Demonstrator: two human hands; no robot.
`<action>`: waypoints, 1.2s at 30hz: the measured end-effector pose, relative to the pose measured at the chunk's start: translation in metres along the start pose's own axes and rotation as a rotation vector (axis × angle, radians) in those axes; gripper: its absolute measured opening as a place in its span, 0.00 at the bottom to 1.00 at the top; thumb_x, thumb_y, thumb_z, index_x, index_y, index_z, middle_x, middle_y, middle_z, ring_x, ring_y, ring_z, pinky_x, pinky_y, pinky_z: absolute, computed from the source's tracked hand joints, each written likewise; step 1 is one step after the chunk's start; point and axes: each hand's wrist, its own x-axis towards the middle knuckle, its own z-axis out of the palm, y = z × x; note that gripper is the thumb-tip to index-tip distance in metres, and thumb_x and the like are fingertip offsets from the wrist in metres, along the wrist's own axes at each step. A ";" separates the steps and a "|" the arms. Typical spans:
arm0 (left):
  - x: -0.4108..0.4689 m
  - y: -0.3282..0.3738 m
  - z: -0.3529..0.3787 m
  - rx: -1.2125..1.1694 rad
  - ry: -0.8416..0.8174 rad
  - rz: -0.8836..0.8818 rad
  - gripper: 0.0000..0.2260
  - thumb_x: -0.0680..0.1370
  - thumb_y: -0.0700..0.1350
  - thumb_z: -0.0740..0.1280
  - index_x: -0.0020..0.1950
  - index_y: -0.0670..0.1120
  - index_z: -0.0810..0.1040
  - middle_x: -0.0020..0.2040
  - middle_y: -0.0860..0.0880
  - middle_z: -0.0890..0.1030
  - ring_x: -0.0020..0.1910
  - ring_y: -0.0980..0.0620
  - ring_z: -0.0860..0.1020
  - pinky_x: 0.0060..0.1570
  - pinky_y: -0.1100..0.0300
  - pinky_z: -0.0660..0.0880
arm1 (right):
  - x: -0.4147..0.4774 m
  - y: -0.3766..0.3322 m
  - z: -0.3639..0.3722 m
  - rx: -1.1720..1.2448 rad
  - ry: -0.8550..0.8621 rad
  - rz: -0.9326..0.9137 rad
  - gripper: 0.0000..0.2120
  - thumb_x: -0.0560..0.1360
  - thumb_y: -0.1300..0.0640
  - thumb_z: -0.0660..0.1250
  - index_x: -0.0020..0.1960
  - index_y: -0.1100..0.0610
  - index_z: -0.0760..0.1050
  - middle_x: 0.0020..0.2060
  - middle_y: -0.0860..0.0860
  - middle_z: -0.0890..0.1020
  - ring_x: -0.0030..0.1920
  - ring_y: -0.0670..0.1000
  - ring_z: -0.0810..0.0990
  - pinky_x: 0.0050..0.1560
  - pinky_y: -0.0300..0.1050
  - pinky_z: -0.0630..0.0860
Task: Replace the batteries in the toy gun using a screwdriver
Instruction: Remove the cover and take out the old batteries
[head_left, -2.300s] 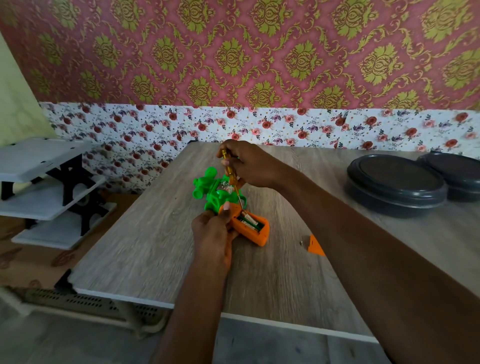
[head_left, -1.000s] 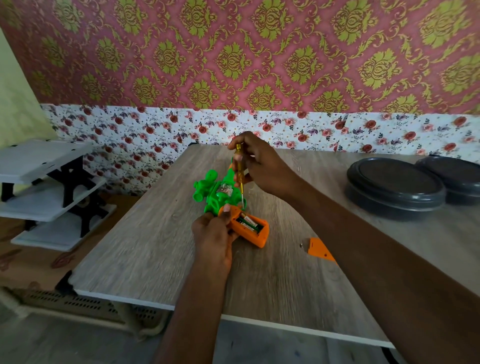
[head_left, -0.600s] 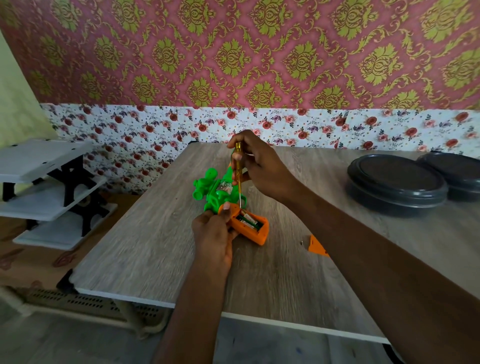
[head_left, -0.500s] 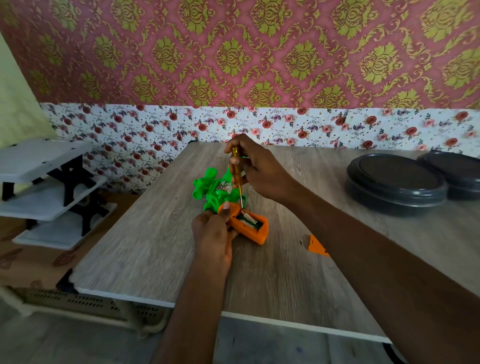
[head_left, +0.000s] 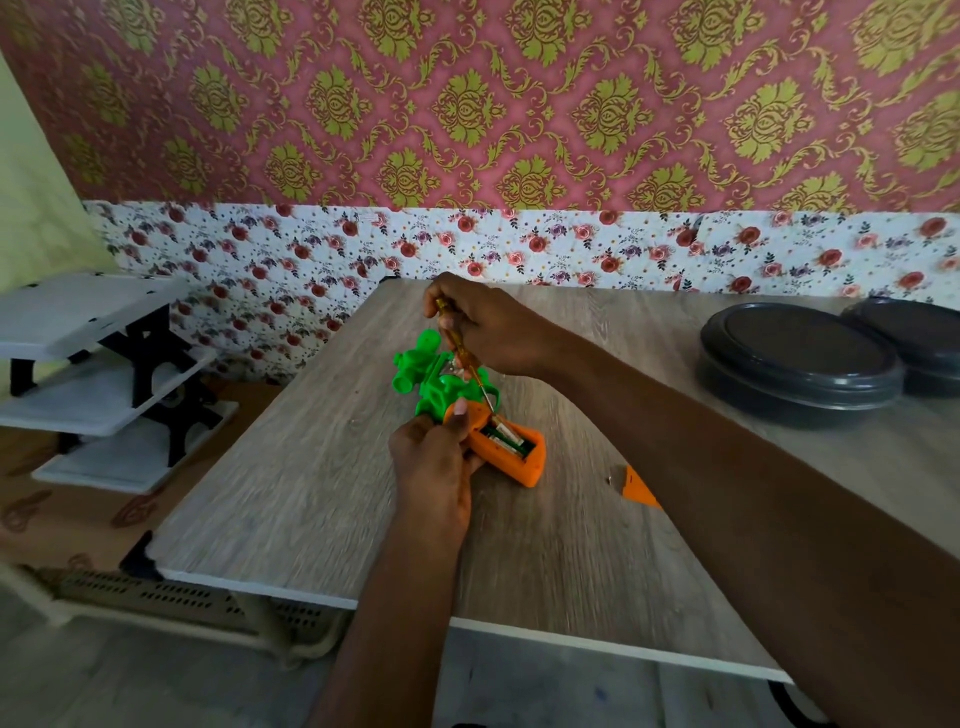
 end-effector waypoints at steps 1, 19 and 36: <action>0.000 0.000 0.000 -0.003 -0.003 0.002 0.02 0.81 0.35 0.68 0.49 0.39 0.79 0.38 0.47 0.85 0.38 0.50 0.85 0.43 0.48 0.83 | 0.001 -0.001 -0.001 0.002 0.001 -0.002 0.11 0.82 0.68 0.52 0.59 0.61 0.70 0.40 0.55 0.74 0.39 0.55 0.75 0.40 0.53 0.76; 0.002 0.001 0.000 -0.024 0.005 -0.013 0.04 0.81 0.35 0.67 0.47 0.39 0.79 0.44 0.43 0.84 0.44 0.46 0.84 0.37 0.50 0.83 | -0.049 0.019 -0.004 -0.185 0.124 -0.013 0.06 0.81 0.57 0.68 0.58 0.55 0.76 0.32 0.45 0.76 0.28 0.42 0.70 0.34 0.41 0.67; 0.004 -0.002 0.002 -0.033 -0.018 -0.001 0.05 0.82 0.34 0.65 0.48 0.41 0.78 0.35 0.49 0.86 0.36 0.52 0.85 0.41 0.47 0.83 | -0.051 0.043 -0.008 -0.365 0.299 0.121 0.31 0.72 0.66 0.70 0.69 0.46 0.63 0.42 0.58 0.81 0.43 0.58 0.80 0.42 0.55 0.82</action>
